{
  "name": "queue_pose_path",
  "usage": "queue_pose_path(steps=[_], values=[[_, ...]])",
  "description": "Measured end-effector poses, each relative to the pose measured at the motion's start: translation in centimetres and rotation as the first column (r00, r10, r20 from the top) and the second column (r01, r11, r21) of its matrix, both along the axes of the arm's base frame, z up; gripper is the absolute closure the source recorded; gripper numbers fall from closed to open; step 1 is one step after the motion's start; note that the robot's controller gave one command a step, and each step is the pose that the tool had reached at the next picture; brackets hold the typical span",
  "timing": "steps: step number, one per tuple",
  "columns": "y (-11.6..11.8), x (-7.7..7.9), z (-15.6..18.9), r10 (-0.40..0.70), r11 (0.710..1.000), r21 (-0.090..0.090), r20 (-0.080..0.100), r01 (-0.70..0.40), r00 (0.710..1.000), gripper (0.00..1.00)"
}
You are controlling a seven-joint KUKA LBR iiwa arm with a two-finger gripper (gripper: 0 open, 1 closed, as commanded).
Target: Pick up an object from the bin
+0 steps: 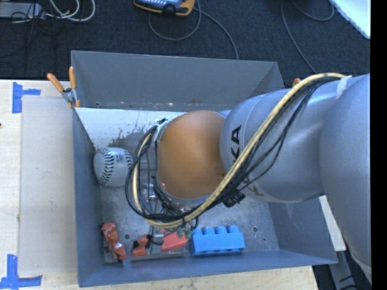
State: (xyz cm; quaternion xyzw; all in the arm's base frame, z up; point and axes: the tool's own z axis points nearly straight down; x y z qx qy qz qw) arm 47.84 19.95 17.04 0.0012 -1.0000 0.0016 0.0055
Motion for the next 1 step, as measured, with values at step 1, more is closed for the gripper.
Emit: queue_pose_path(steps=[1], values=[[-0.07,0.21,0.4,-0.004,1.0,0.002,0.008,0.004,1.0,0.0]])
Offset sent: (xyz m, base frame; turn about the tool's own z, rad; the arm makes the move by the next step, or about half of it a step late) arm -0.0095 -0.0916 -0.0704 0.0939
